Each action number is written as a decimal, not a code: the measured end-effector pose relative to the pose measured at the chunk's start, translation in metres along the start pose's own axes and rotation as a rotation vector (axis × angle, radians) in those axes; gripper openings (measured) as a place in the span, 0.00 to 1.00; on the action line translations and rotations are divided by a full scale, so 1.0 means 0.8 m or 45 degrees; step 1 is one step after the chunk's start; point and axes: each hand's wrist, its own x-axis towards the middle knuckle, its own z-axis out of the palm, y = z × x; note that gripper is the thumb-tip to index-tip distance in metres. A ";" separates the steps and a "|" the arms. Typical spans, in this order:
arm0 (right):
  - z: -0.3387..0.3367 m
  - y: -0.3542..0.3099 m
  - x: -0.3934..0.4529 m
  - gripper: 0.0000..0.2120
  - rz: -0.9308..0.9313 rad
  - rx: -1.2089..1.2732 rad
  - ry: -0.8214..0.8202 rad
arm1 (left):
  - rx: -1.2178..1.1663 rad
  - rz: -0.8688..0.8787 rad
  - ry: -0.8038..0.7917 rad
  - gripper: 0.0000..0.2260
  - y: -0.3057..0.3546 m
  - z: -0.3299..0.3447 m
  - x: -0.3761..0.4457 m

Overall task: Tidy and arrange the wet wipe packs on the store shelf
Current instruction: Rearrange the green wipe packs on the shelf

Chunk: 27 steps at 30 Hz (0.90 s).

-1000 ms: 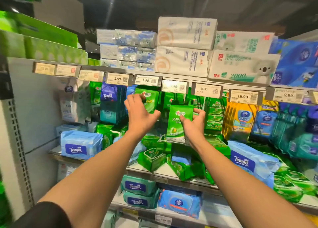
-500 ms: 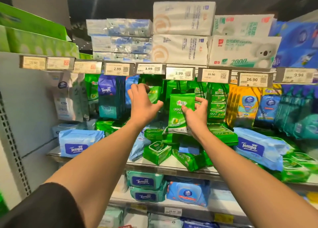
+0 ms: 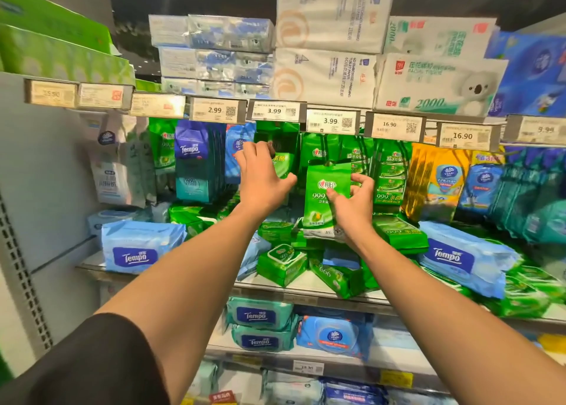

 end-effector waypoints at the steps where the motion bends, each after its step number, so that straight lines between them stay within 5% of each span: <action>1: 0.000 0.001 0.001 0.26 -0.002 0.000 -0.003 | 0.005 0.003 -0.001 0.22 -0.002 0.003 0.001; 11: -0.006 0.025 0.019 0.28 0.049 0.005 0.005 | 0.084 -0.080 -0.038 0.23 -0.012 0.043 0.017; 27: -0.003 0.028 0.034 0.28 0.044 -0.016 -0.004 | 0.490 -0.127 -0.392 0.20 -0.038 0.082 0.046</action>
